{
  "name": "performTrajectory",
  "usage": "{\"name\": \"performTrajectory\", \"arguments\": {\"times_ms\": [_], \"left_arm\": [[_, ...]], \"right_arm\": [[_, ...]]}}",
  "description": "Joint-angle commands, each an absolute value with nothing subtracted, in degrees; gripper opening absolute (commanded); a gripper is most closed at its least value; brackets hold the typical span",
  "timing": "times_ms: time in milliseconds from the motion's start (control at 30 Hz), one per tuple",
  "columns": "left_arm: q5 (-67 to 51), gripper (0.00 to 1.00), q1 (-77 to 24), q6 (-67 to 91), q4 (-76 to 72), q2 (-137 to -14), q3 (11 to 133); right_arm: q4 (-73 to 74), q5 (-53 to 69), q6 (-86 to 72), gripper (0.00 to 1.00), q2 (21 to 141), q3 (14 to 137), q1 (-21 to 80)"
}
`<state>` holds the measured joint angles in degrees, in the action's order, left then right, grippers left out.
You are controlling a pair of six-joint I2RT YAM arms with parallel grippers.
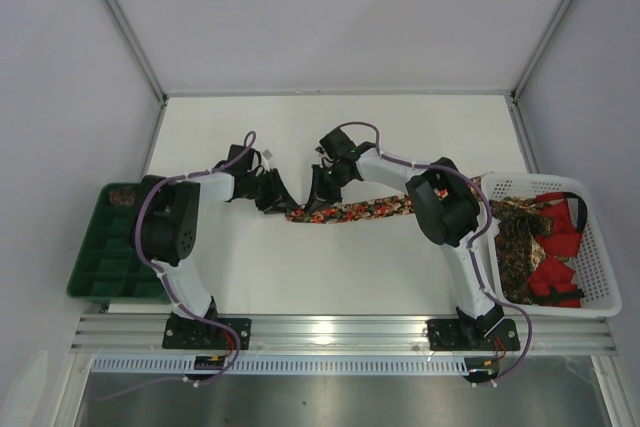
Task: Roll the ties
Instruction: Roll the tie
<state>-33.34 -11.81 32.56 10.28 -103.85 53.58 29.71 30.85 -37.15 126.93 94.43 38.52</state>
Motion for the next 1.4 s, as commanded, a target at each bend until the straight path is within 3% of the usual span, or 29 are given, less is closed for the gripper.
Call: {"name": "performTrajectory", "arguments": {"times_ms": [0, 233, 1133, 1233, 1267, 1300, 1333, 1367], "left_arm": [[-32.70, 0.37, -11.60, 31.82, 10.02, -104.06, 52.82], [-32.87, 0.43, -11.60, 31.38, 10.20, -103.80, 52.65], [-35.95, 0.46, -11.60, 31.64, 9.23, -100.99, 46.76], [-35.51, 0.28, -11.60, 31.55, 9.23, -101.77, 46.84], [-35.51, 0.14, -11.60, 31.55, 9.23, -102.13, 47.11], [-35.68, 0.07, -11.60, 31.47, 9.40, -102.82, 47.37], [-35.60, 0.00, -11.60, 31.46, 9.75, -102.92, 48.16], [-35.51, 0.00, -11.60, 31.46, 10.02, -102.75, 48.34]], "right_arm": [[30.67, 31.64, -39.11, 0.00, 124.89, 96.33, 38.94], [29.36, 29.27, -42.36, 0.00, 123.14, 92.47, 39.20], [26.46, 27.16, -41.92, 0.00, 125.77, 88.15, 37.79], [26.28, 27.95, -41.31, 0.03, 125.95, 88.42, 37.71], [26.54, 28.21, -40.87, 0.07, 125.77, 88.68, 37.79], [26.80, 28.39, -40.52, 0.19, 125.68, 88.94, 37.62], [27.42, 28.13, -39.21, 0.24, 125.51, 89.21, 37.53], [28.90, 27.78, -38.24, 0.26, 125.07, 89.73, 37.44]]}}
